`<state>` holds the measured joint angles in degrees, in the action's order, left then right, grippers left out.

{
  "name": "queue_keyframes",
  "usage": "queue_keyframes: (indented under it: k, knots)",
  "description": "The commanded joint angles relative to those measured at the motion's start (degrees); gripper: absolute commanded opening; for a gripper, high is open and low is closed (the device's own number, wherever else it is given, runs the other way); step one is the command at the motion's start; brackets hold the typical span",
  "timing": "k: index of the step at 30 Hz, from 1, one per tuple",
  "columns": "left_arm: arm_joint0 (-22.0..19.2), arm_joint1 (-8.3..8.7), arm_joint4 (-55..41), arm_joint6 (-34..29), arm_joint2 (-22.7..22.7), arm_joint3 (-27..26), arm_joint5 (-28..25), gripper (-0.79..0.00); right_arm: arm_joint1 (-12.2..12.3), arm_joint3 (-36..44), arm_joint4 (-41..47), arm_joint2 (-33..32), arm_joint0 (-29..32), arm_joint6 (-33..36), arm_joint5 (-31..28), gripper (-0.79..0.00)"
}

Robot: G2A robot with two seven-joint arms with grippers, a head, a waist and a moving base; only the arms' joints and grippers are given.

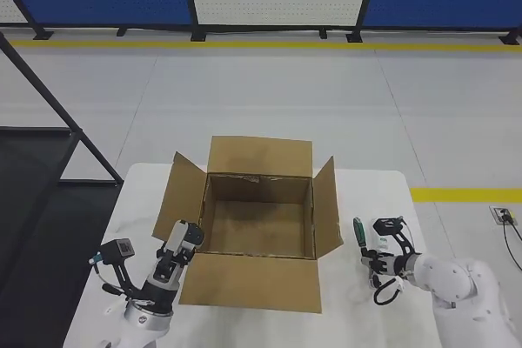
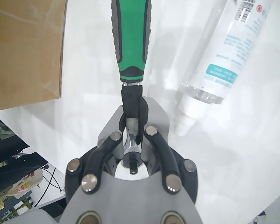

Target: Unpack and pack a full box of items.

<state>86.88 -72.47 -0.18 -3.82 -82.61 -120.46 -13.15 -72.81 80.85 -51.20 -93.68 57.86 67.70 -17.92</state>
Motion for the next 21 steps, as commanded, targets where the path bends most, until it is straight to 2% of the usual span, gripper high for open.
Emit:
queue_keyframes:
  k: [1,12,13,16,18,19,21]
  knots:
    - [0.00,0.00,0.00,0.00,0.00,0.00,0.00,0.000,0.14,0.72,0.14,0.55,0.18,-0.06,0.62,-0.785]
    - [0.00,0.00,0.00,0.00,0.00,0.00,0.00,0.000,0.88,-0.52,0.16,3.71,-1.45,0.14,1.66,-0.779]
    - [0.00,0.00,0.00,0.00,0.00,0.00,0.00,0.000,0.98,-0.74,0.13,3.73,-1.60,0.04,1.75,-0.727]
    - [0.00,0.00,0.00,0.00,0.00,0.00,0.00,0.000,1.22,-1.25,0.28,4.14,-2.00,-0.07,1.97,-0.665]
    - [0.00,0.00,0.00,0.00,0.00,0.00,0.00,0.000,1.36,-1.59,0.60,4.43,-2.18,-0.18,2.06,-0.579]
    - [0.00,0.00,0.00,0.00,0.00,0.00,0.00,0.000,1.44,-1.71,0.72,4.55,-2.25,-0.23,2.07,-0.554]
    - [0.00,0.00,0.00,0.00,0.00,0.00,0.00,0.000,1.59,-1.93,0.98,4.74,-2.34,-0.44,2.18,-0.554]
